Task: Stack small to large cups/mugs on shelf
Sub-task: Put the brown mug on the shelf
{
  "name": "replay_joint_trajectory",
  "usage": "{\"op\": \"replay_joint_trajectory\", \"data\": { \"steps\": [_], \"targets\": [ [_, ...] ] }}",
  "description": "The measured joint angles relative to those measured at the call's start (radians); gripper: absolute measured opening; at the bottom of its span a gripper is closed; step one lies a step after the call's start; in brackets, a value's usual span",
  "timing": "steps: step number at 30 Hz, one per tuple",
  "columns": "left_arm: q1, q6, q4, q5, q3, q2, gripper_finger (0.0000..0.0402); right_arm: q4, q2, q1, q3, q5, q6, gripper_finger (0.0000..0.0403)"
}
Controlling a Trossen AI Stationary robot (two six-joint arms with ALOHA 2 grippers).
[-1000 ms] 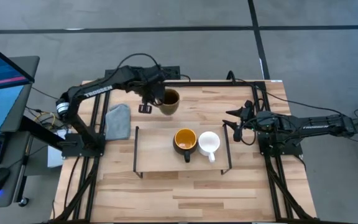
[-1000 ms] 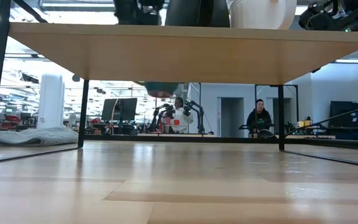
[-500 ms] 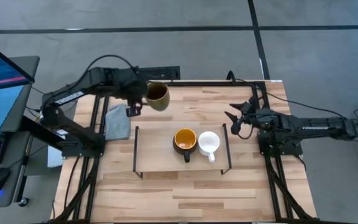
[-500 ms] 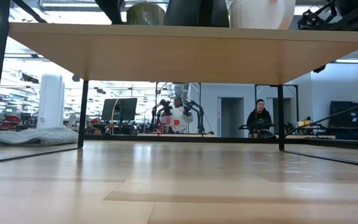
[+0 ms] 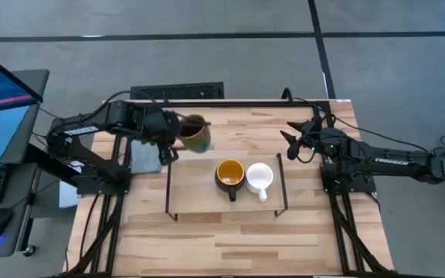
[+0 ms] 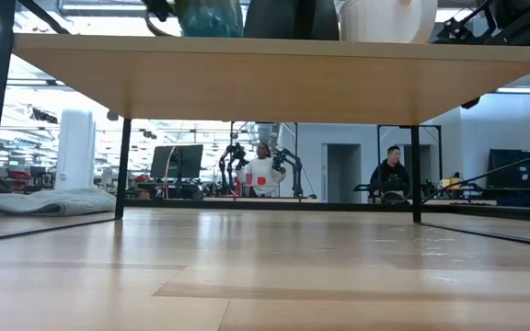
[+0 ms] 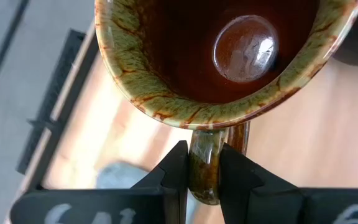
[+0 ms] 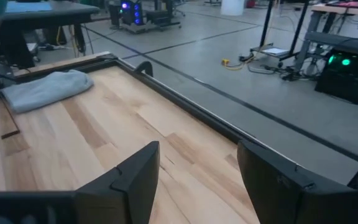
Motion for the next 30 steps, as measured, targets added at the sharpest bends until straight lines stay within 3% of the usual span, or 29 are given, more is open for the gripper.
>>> {"op": "replay_joint_trajectory", "data": {
  "steps": [13,30],
  "targets": [
    [-0.26,-0.44,-0.076,-0.022,0.0,0.013,0.0044,0.0,0.0,-0.078,0.001,-0.084,-0.052,0.024],
    [-0.375,-0.606,-0.068,0.04,-0.002,0.164,0.0044,0.004,-0.001,-0.13,0.002,-0.194,-0.057,0.024]
  ]
}}
